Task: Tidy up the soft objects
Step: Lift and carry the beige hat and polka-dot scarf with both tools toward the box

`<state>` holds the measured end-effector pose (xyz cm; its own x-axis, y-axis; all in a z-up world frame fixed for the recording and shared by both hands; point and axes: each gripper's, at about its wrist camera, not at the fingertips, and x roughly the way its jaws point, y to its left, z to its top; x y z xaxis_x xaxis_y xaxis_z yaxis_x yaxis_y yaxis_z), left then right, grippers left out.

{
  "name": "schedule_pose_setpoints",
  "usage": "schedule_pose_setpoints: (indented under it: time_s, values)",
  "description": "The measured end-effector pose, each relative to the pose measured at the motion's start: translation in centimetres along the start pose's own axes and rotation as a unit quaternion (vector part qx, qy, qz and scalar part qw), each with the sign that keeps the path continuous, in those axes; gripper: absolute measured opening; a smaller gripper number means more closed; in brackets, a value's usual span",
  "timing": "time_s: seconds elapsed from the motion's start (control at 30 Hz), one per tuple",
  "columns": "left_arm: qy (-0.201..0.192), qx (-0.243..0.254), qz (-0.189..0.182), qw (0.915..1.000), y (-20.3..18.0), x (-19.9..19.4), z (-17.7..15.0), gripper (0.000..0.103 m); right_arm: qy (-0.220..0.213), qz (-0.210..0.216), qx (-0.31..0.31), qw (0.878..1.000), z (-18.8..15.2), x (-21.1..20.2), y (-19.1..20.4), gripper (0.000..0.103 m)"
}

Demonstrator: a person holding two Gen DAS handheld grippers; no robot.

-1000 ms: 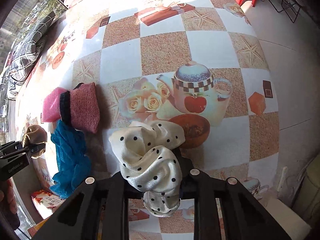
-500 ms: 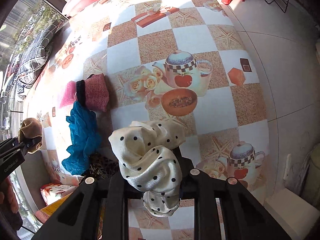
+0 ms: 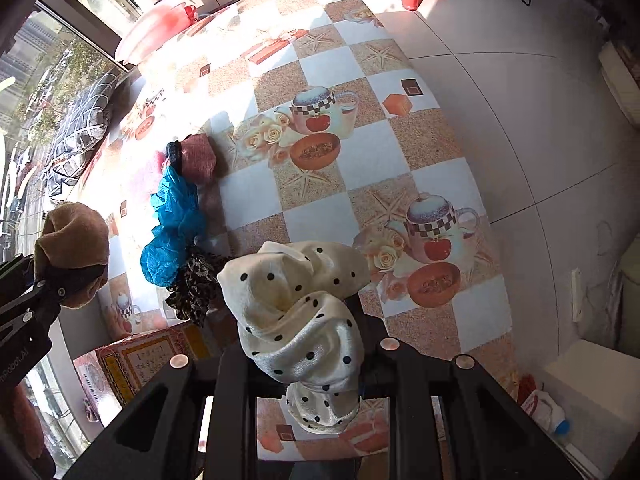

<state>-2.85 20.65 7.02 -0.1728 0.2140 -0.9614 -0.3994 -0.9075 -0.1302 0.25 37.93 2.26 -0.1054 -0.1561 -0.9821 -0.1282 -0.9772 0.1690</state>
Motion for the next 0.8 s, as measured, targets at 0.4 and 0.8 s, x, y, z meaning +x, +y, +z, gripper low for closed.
schedule_pose_setpoints:
  time_s: [0.4,0.8]
  values:
    - [0.002,0.089,-0.056,0.9945,-6.8,-2.2,-5.2,0.032,-0.004,-0.021,0.054,0.998,-6.1,-2.8,-2.5,0.023]
    - [0.011,0.151,-0.077,0.9855,-9.0,-3.8,-12.4,0.032,0.010,-0.033,0.050,0.998,-11.6,-3.6,-0.9,0.023]
